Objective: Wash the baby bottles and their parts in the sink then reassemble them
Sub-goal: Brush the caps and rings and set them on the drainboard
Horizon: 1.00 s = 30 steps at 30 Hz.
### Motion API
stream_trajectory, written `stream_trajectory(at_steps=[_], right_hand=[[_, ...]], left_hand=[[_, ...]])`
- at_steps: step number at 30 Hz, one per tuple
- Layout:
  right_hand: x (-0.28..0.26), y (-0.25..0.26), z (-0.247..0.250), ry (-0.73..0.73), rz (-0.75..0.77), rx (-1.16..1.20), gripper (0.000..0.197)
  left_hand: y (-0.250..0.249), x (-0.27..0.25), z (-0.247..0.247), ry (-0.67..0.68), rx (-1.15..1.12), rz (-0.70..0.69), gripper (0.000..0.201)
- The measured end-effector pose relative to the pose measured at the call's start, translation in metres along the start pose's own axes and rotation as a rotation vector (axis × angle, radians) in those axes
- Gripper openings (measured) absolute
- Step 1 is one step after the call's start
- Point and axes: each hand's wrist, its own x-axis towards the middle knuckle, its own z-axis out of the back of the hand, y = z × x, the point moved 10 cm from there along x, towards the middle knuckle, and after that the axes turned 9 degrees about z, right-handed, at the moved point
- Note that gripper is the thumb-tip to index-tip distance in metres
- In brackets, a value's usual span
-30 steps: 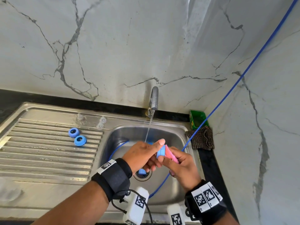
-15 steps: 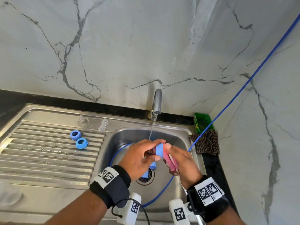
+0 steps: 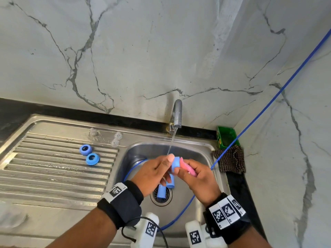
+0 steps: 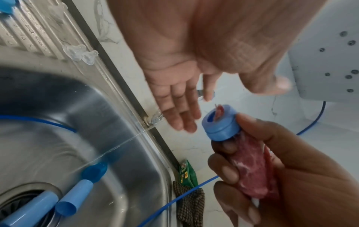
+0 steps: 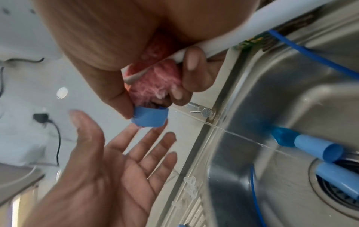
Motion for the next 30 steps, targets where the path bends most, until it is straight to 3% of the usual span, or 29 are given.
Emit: stream_trajectory(at_steps=[3, 5, 7, 10, 14, 17, 20, 24, 30], right_hand=[[-0.005, -0.023, 0.003, -0.027, -0.222, 0.159, 0.024], [-0.007, -0.030, 0.002, -0.012, -0.283, 0.238, 0.032], [-0.007, -0.031, 0.000, -0.016, -0.296, 0.300, 0.048], [-0.001, -0.012, -0.003, 0.032, -0.204, 0.262, 0.040], [0.008, 0.005, 0.000, 0.126, -0.022, -0.016, 0.018], [0.014, -0.015, 0.023, 0.028, -0.055, -0.191, 0.016], [0.016, -0.034, 0.045, -0.102, -0.125, -0.176, 0.021], [0.018, -0.060, 0.062, -0.145, -0.187, -0.184, 0.020], [0.025, -0.086, 0.078, -0.207, -0.219, -0.161, 0.007]], left_hand=[[-0.008, -0.003, 0.004, -0.019, 0.101, -0.154, 0.063], [-0.012, -0.006, -0.002, 0.021, 0.162, -0.249, 0.056], [-0.008, -0.004, -0.005, 0.027, 0.161, -0.243, 0.050], [0.001, 0.004, -0.007, 0.024, 0.036, -0.141, 0.040], [0.027, 0.016, -0.012, 0.044, -0.231, 0.047, 0.044], [0.052, 0.027, -0.011, -0.004, -0.437, 0.161, 0.040], [0.074, 0.038, -0.004, -0.050, -0.636, 0.282, 0.034], [0.084, 0.058, 0.001, -0.058, -0.937, 0.374, 0.034], [0.097, 0.100, 0.007, -0.068, -0.975, 0.412, 0.033]])
